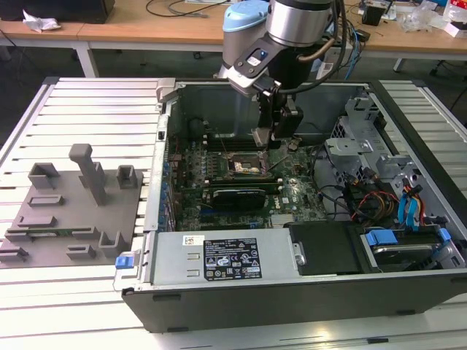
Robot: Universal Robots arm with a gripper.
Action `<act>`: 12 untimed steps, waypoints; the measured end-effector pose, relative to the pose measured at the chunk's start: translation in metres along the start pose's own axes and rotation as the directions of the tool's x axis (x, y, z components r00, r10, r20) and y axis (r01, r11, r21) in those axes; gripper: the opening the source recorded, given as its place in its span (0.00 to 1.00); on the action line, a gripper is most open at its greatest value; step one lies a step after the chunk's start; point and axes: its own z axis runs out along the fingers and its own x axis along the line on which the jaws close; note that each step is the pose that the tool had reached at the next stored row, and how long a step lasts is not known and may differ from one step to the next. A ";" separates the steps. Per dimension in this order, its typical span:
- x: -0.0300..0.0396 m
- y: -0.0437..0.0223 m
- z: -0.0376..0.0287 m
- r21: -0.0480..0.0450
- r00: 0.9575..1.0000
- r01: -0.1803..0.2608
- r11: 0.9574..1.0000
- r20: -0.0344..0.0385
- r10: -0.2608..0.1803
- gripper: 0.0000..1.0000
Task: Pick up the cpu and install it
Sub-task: 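Place the cpu into insertion slot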
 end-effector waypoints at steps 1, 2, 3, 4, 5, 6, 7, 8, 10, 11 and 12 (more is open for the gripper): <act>0.0000 0.0000 0.0002 0.000 1.000 0.000 1.000 0.000 0.000 0.55; 0.0000 0.0000 0.0005 0.000 1.000 0.000 1.000 0.000 0.000 0.55; 0.0000 0.0000 0.0007 0.000 1.000 0.000 1.000 0.000 0.000 0.55; 0.0000 0.0000 0.0011 0.000 1.000 0.000 1.000 0.000 0.000 0.55; 0.0000 0.0000 0.0013 0.000 1.000 0.000 1.000 0.000 0.000 0.55; 0.0000 0.0000 0.0015 0.000 1.000 0.000 1.000 0.000 0.000 0.55; 0.0001 0.0000 0.0021 0.000 1.000 0.000 1.000 0.000 0.000 0.55; 0.0001 0.0001 0.0027 0.000 1.000 0.000 1.000 0.000 0.000 0.55; 0.0001 0.0001 0.0042 0.000 1.000 0.000 1.000 0.000 0.000 0.55; 0.0001 0.0002 0.0047 0.000 1.000 0.000 1.000 0.000 0.000 0.55; 0.0001 0.0002 0.0051 0.000 1.000 0.000 1.000 0.000 0.000 0.55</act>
